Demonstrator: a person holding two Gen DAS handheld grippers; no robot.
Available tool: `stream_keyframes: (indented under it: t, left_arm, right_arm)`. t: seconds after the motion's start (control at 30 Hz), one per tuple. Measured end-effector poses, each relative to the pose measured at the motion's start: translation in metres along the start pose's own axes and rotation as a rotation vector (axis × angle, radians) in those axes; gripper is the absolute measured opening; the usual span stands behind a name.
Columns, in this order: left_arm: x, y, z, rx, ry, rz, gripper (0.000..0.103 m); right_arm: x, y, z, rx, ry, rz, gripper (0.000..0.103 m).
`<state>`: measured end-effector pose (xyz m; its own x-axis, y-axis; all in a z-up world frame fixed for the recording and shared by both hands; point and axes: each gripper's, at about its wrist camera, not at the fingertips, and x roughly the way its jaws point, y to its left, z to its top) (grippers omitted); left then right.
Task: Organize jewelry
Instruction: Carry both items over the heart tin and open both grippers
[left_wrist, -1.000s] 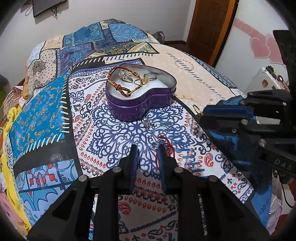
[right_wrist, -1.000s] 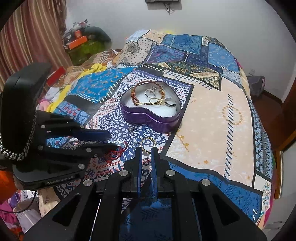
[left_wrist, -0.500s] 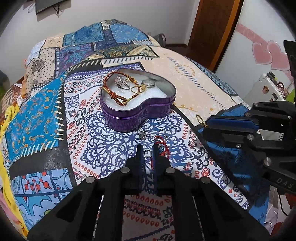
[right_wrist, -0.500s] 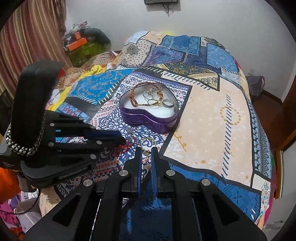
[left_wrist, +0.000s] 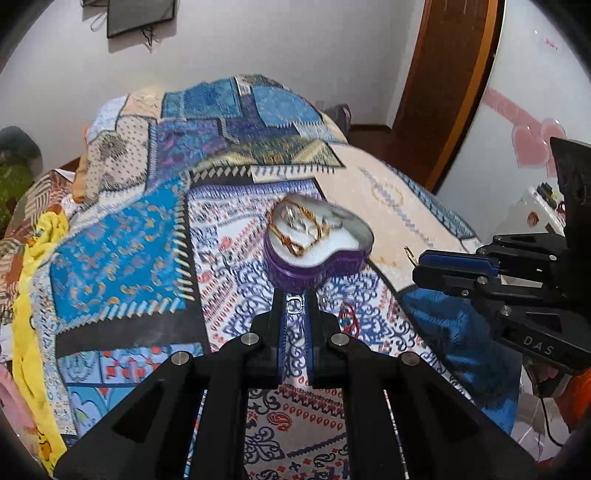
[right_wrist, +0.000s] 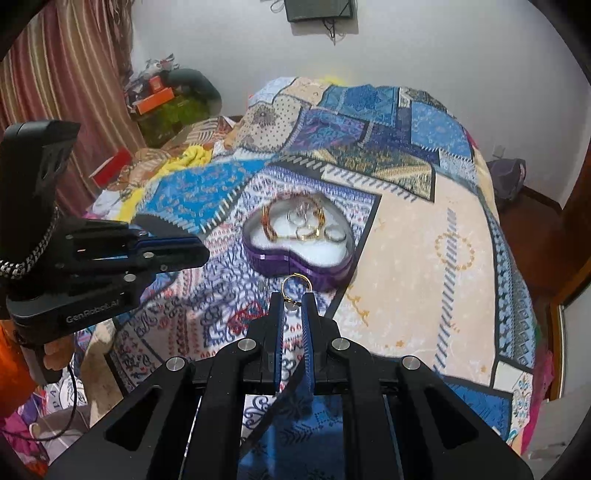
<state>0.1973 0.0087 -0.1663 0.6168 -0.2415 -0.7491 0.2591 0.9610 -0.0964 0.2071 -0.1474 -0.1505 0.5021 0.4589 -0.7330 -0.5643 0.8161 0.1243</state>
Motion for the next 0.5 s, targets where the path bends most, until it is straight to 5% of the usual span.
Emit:
stream_keyframes:
  t: [0.5]
  left_arm:
    - [-0.011, -0.007, 0.036, 0.018, -0.103, -0.012, 0.007]
  right_arm:
    - [0.005, 0.0, 0.025, -0.011, -0.048, -0.008, 0.008]
